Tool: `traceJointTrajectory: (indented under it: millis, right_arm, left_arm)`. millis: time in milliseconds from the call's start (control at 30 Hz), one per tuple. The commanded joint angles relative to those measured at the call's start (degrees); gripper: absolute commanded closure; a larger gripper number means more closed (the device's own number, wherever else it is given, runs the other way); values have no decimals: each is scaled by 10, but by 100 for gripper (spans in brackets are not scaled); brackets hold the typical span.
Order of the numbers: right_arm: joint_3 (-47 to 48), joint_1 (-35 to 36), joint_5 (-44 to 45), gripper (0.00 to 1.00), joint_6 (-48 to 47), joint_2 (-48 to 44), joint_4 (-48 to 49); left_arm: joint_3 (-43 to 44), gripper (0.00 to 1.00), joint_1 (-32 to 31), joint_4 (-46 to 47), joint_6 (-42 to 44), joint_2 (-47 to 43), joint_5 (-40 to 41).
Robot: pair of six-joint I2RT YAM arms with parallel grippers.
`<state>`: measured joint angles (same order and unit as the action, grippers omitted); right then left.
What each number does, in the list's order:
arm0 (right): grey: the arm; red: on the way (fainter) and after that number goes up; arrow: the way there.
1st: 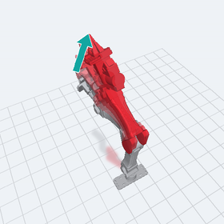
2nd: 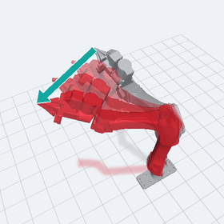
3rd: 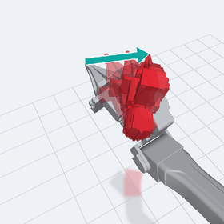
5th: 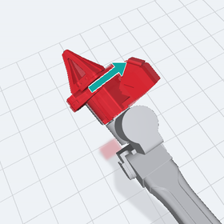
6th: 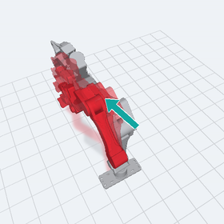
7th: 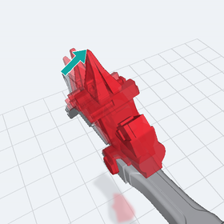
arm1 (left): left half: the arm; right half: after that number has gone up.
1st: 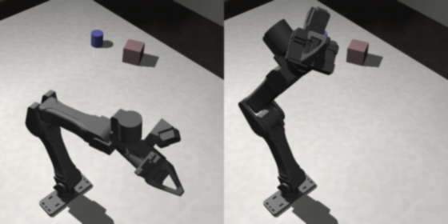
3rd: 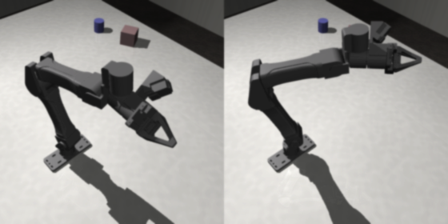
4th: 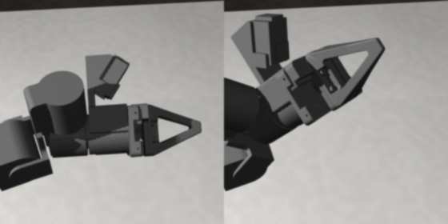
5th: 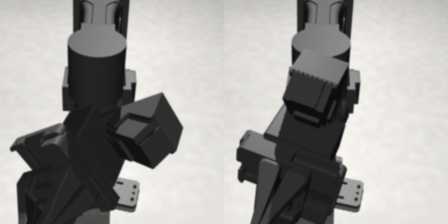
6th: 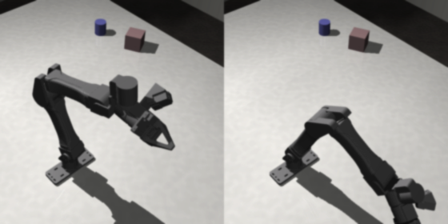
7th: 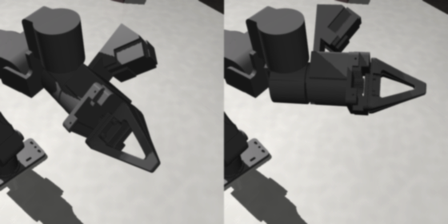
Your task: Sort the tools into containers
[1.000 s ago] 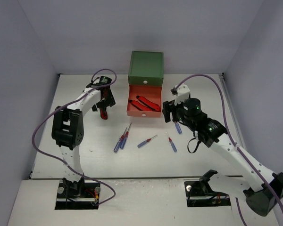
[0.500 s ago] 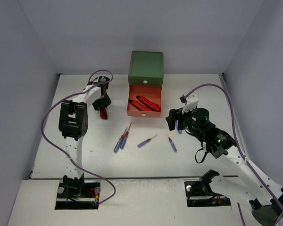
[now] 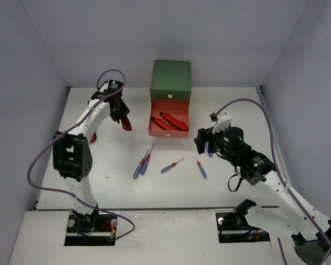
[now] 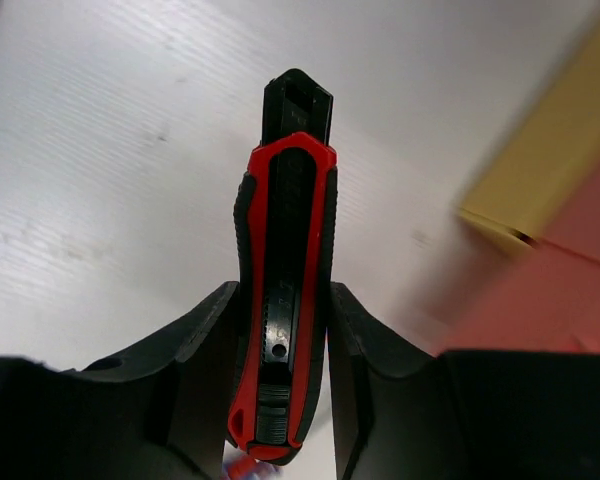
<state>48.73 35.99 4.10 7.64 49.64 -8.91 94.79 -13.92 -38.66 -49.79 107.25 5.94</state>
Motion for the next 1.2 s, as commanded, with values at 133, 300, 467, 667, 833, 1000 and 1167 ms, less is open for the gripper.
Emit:
traceJointTrajectory:
  millis: [133,300,467,667,833,1000,1167]
  right_arm:
    - [27,-3,51,28,-6,-5,24]
    - [30,-3,54,28,2,-20,23]
    - [16,-3,52,28,15,-49,20]
    - [2,-4,63,27,26,-90,7]
    - [-2,-4,79,26,24,-103,-5]
    - [-3,-4,85,25,17,-102,-14]
    - [1,-4,89,24,8,-89,-14]
  left_arm:
    - [-44,100,-136,166,-178,-168,-22]
    - [-48,97,-182,250,-249,-133,-1]
    - [-37,96,-205,323,-295,-81,46]
    - [-9,89,-230,317,-323,-37,114]
    - [-31,70,-242,313,-377,-14,154]
    - [1,42,-242,314,-351,6,119]
    - [14,30,-243,255,-304,-16,114]
